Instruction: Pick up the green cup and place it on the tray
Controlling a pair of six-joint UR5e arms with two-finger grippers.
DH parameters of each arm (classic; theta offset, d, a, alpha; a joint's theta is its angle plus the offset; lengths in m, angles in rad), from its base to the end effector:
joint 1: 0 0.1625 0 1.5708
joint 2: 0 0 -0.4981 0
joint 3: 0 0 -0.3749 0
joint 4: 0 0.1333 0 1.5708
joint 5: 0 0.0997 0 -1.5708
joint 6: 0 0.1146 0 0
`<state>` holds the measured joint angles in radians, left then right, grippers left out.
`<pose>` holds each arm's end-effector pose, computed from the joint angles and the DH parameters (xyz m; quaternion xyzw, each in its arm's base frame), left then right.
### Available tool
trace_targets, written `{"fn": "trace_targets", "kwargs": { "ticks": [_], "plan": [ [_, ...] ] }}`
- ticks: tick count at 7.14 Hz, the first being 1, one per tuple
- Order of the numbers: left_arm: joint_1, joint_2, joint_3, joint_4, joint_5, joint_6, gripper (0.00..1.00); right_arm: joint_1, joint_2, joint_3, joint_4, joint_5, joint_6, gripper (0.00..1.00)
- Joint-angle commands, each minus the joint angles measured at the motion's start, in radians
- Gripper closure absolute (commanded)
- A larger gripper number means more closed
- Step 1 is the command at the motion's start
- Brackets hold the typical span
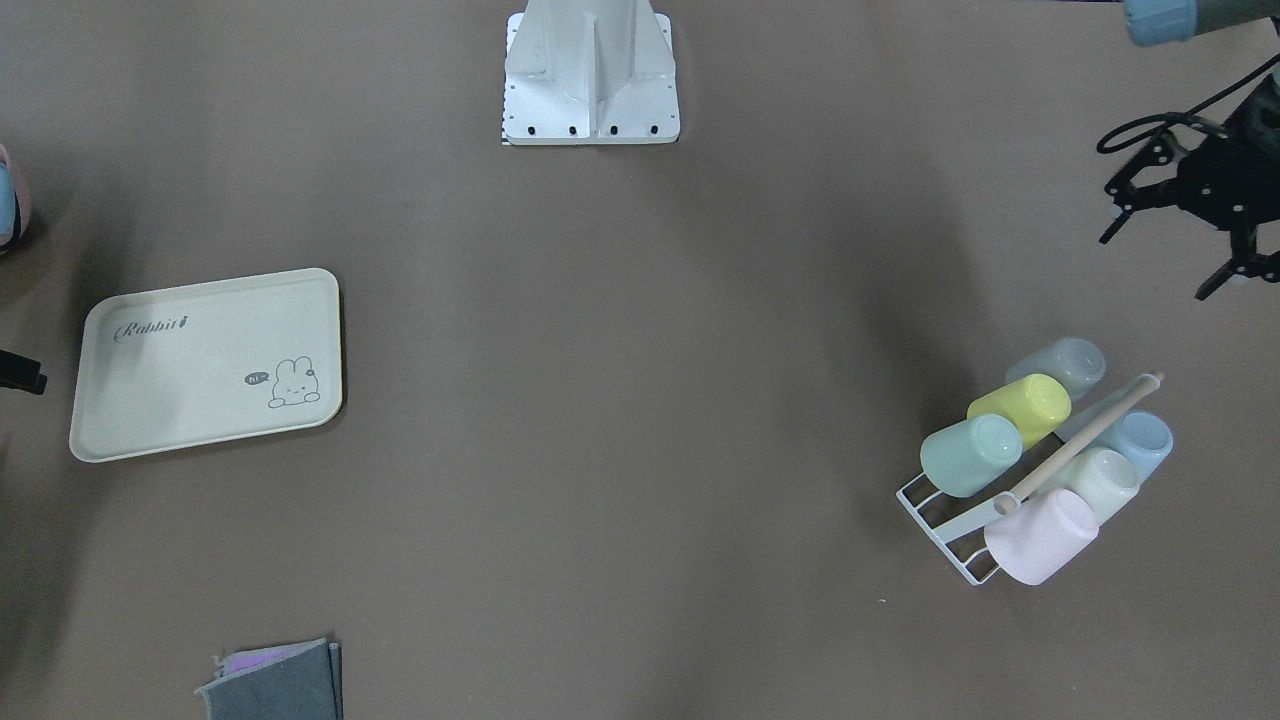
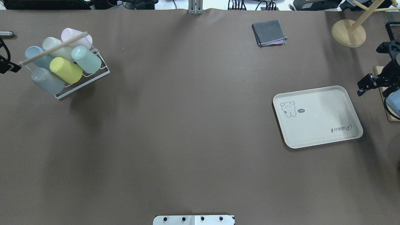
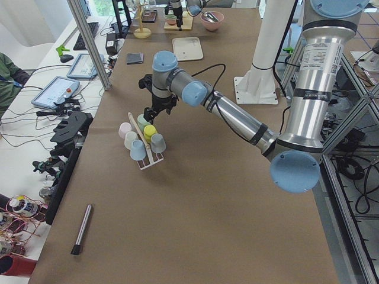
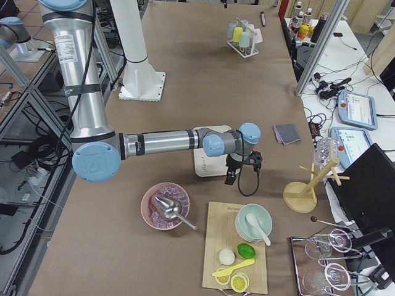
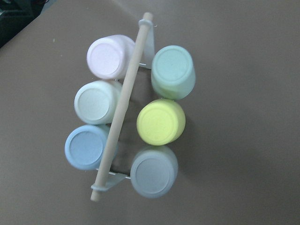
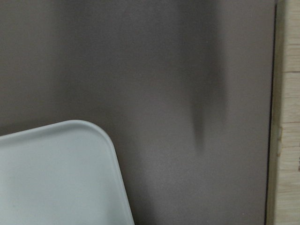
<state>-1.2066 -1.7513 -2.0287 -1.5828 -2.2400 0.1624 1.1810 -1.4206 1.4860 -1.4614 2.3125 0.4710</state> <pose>0.1286 -0.5120 0.4403 0.2689 0.3400 0.3343 0.8369 -0.1617 -0.5406 0.6964 -0.0767 -0.3620 0.0061 0.9290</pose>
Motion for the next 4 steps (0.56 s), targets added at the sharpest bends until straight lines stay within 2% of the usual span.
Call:
{"fn": "trace_targets", "kwargs": {
  "ticks": [1,2,3,4],
  "plan": [
    [0.061,-0.043,-0.056,-0.075,0.062,0.011,0.01,-0.032,0.002,-0.070,0.158,0.002,0.052,0.01],
    [0.100,-0.043,-0.015,-0.173,0.110,0.009,0.01,-0.053,0.003,-0.070,0.161,-0.002,0.058,0.02],
    [0.146,-0.046,-0.002,-0.236,0.234,0.011,0.01,-0.072,0.040,-0.072,0.150,-0.004,0.073,0.06],
    [0.230,-0.065,-0.001,-0.271,0.300,0.005,0.01,-0.075,0.061,-0.084,0.150,-0.002,0.093,0.06]
  ]
}}
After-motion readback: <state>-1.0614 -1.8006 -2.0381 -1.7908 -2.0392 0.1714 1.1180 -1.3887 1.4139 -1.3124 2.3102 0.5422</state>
